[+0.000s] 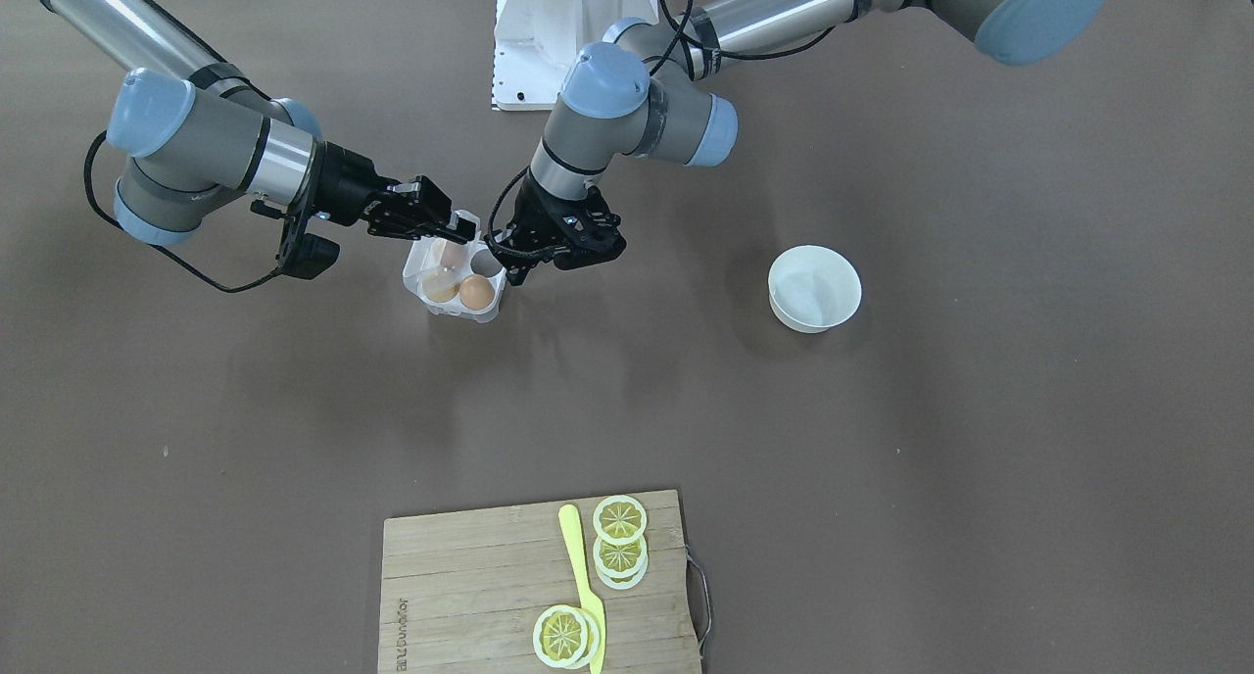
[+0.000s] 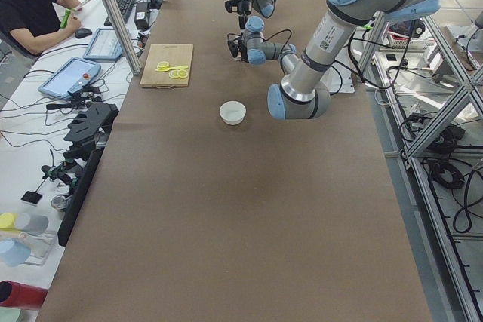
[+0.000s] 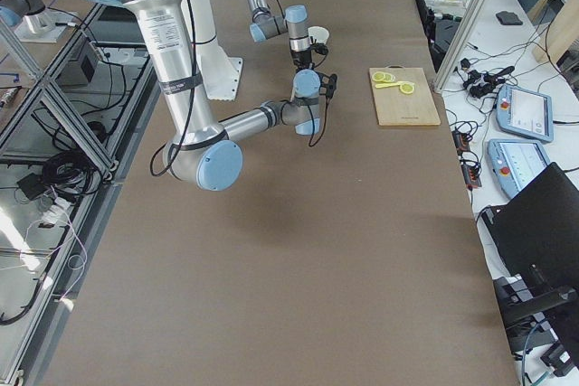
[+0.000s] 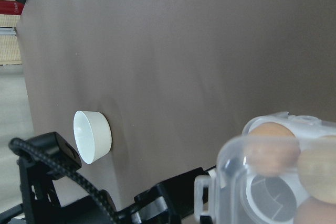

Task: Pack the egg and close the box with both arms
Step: 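Press the lid shut with the right gripper while the left gripper rises away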

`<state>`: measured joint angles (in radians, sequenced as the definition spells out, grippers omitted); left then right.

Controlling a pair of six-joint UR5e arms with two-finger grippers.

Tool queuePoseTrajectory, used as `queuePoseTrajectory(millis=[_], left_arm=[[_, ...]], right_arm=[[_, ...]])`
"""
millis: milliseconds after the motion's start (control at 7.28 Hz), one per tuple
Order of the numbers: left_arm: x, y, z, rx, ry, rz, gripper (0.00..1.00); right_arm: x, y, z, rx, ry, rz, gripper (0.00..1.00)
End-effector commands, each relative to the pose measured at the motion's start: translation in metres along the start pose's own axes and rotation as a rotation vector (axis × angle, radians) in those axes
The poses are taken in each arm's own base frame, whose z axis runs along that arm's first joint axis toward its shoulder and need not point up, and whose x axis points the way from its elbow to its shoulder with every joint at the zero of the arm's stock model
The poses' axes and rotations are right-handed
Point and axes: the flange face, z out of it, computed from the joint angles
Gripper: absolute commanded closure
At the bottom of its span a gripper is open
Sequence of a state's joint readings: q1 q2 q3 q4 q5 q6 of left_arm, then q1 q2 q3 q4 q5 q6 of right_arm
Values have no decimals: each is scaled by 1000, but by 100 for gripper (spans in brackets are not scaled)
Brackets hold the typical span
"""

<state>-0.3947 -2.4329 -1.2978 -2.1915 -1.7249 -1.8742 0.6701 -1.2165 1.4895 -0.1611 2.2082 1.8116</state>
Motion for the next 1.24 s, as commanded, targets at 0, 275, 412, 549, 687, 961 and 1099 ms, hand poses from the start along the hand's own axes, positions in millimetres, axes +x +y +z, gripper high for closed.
queuePoseTrajectory(millis=[0,275,412,549,687,961,1099], left_arm=[[-6,-4,1,4,-6,-1,100],[-39,-20,-17,-28,-15,1,100],[-41,-23,-23,-35,-10,1,100],[-40,-25,-24,-33,-9,0,100],[-40,-25,-25,-33,-8,-1,100],[-33,-39,-36,-29,5,22,34],[-29,-37,-46,-54,13,109,2]], right_arm=[[1,2,4,5,-2,1,74],[0,3,5,4,-3,0,74],[0,3,5,4,-3,0,74],[0,4,5,2,-3,0,74],[0,4,5,2,-3,0,74],[-2,3,4,3,-5,-5,1],[-5,1,-2,5,-10,-8,0]])
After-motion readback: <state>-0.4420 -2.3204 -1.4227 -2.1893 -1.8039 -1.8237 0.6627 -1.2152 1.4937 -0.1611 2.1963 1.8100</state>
